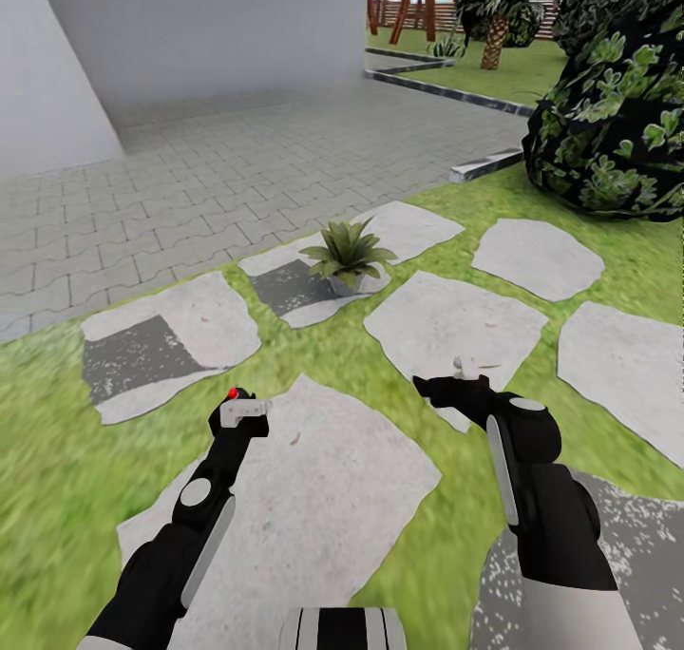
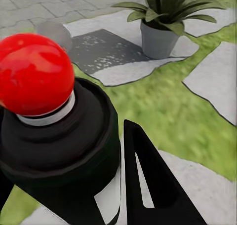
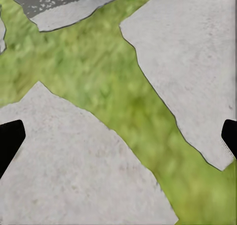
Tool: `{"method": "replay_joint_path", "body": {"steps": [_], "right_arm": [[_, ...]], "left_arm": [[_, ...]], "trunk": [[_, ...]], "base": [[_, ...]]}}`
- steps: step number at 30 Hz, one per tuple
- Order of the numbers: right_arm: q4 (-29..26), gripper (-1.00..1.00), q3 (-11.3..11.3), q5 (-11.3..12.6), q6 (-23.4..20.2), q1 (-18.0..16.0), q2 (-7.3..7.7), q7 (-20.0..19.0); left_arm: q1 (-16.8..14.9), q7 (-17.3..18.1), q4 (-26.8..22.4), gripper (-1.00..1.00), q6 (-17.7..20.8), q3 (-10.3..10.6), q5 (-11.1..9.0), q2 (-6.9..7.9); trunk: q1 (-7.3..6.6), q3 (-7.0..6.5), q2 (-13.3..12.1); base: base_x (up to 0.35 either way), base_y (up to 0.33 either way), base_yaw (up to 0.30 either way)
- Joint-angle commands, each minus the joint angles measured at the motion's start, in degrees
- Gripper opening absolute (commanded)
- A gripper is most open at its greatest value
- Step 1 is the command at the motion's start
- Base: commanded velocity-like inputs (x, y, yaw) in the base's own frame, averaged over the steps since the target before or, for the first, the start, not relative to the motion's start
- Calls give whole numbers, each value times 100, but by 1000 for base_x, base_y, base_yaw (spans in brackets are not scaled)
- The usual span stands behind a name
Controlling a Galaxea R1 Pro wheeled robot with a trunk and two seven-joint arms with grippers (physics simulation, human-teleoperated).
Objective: Pick up the pesticide atomizer in the garden and spray insectifuge to fully cover both potted plants in the garden.
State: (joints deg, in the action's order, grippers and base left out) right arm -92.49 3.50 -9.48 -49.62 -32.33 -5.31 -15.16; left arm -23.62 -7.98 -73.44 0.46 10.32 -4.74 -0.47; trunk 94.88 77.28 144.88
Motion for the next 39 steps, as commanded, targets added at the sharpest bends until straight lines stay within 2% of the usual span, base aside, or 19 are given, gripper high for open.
{"method": "replay_joint_path", "body": {"steps": [1, 16, 39], "right_arm": [[-6, 100, 11, -62, -21, -3, -5, -57], [-6, 100, 11, -62, -21, -4, -5, -57], [-6, 100, 6, -62, -21, -2, -5, -57]], "left_arm": [[-2, -20, -2, -100, 6, 13, -49, 3], [-2, 15, 13, -100, 7, 12, -53, 12], [-2, 17, 57, -100, 55, 14, -53, 12]], "trunk": [[-3, -28, 0], [-42, -489, -20], [-101, -1007, -51]], "base": [[0, 0, 0], [0, 0, 0], [0, 0, 0]]}}
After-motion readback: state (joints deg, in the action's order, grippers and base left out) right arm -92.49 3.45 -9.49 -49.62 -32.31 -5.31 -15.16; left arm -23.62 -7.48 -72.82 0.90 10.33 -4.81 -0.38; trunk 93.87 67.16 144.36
